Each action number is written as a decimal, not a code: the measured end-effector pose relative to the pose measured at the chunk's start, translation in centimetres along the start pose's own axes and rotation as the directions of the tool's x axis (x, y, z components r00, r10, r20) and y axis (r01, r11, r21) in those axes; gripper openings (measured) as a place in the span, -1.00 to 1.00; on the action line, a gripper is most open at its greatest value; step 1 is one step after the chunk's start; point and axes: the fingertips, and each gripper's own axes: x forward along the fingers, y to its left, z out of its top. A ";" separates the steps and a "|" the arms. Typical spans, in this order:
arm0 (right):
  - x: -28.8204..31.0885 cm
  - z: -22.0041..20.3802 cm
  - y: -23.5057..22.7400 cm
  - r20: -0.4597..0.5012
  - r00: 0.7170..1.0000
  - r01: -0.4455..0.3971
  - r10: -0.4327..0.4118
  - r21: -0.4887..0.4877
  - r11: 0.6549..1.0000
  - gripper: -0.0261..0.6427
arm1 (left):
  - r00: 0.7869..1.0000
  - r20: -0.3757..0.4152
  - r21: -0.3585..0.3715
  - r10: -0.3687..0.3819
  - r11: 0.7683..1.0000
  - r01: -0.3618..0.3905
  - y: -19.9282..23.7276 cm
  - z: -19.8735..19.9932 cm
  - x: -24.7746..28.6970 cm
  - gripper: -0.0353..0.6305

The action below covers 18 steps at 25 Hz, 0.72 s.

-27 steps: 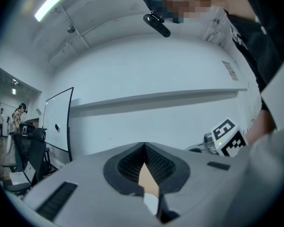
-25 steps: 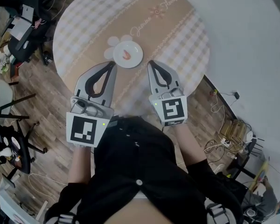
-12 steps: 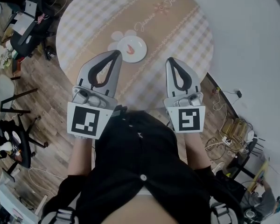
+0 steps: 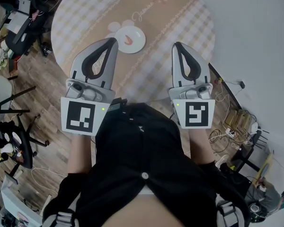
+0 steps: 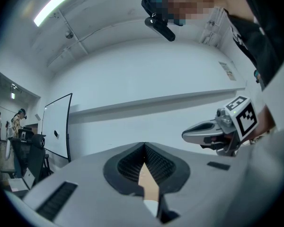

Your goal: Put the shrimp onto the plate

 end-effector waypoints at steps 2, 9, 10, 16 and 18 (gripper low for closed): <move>-0.1 0.3 -0.1 0.009 1.000 0.007 -0.007 0.006 1.000 -0.91 | 1.000 0.004 0.002 0.001 1.000 -0.001 0.0 0.2 -0.1 -0.88; -0.3 1.1 -0.1 0.028 1.000 0.006 -0.006 0.003 1.000 -0.92 | 1.000 0.013 0.010 0.008 1.000 -0.008 -0.1 0.7 -0.5 -0.88; -0.3 1.2 0.0 0.032 0.999 0.005 -0.005 0.002 1.000 -0.92 | 1.000 0.013 0.011 0.007 1.000 -0.008 -0.1 0.7 -0.5 -0.88; -0.5 1.2 -0.1 0.039 0.999 0.001 -0.001 -0.002 1.000 -0.92 | 1.000 0.008 0.017 0.003 1.000 -0.004 -0.6 0.6 -0.5 -0.88; -0.5 1.2 -0.1 0.043 0.999 0.000 0.000 -0.001 1.000 -0.92 | 1.000 0.008 0.018 0.003 1.000 -0.003 -0.7 0.7 -0.5 -0.88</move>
